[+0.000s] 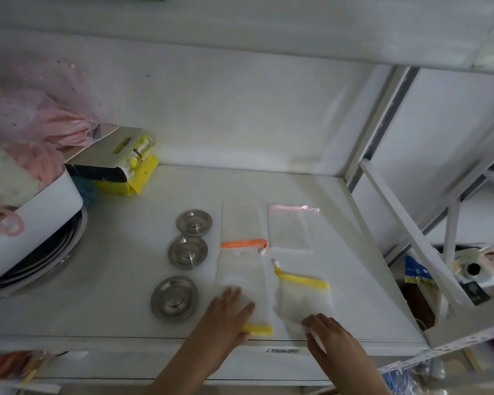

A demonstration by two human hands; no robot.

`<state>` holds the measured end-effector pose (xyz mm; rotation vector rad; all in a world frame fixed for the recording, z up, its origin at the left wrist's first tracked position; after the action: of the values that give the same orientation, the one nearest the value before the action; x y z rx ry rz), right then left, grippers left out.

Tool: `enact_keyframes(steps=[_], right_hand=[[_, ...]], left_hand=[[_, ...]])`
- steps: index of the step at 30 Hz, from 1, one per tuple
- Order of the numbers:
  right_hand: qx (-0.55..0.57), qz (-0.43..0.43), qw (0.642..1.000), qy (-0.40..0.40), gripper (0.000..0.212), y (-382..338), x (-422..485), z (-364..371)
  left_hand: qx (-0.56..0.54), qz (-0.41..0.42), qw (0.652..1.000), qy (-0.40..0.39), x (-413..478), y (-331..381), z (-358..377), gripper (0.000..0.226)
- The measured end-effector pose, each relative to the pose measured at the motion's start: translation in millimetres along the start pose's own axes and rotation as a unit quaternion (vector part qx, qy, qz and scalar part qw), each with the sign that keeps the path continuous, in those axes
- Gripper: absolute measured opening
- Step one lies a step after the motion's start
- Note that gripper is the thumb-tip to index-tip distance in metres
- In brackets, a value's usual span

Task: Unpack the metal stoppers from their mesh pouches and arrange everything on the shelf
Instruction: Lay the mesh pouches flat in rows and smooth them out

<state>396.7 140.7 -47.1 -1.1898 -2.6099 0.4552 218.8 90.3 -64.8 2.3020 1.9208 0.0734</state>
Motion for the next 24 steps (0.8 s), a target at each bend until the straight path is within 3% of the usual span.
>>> enact_keyframes(steps=[6, 10, 12, 16, 17, 21, 24], right_hand=[[-0.013, -0.027, 0.999, -0.016, 0.051, 1.2, 1.3, 7.6], [-0.003, -0.034, 0.999, -0.023, 0.054, 3.6, 1.2, 14.9], [-0.003, -0.036, 0.999, -0.019, 0.052, 3.4, 1.1, 16.8], [0.001, -0.040, 0.999, -0.010, 0.048, 4.6, 1.1, 15.7], [0.005, -0.041, 0.999, -0.010, 0.045, 5.2, 1.1, 16.0], [0.001, -0.040, 0.999, 0.002, 0.042, 5.0, 2.6, 14.0], [0.005, -0.039, 0.999, -0.002, 0.040, 3.4, 4.7, 13.4]], left_hand=[[0.037, 0.060, 0.998, 0.003, -13.4, 4.1, -7.8, 0.071], [0.014, 0.064, 0.997, -0.040, -24.9, 0.6, -8.2, 0.087], [-0.012, 0.055, 0.997, -0.046, -31.4, -2.3, -13.9, 0.073], [-0.136, 0.042, 0.987, -0.080, -39.1, 4.6, -38.5, 0.009], [-0.165, 0.057, 0.982, -0.070, -37.9, 9.5, -50.5, 0.003], [-0.340, 0.019, 0.939, -0.045, -26.0, -1.6, -100.1, 0.006], [-0.361, -0.009, 0.933, -0.008, 0.4, -22.3, -126.0, 0.007]])
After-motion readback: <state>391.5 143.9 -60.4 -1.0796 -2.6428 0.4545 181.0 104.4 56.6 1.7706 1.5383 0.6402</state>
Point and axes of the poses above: each hand's wrist, its own x-axis towards the middle knuckle, its own z-axis out of the palm, y = z × x, the point moved 7 cm from there along x, towards the middle knuckle, and after that the axes turned 2 degrees about -y, right-handed, at the moved point
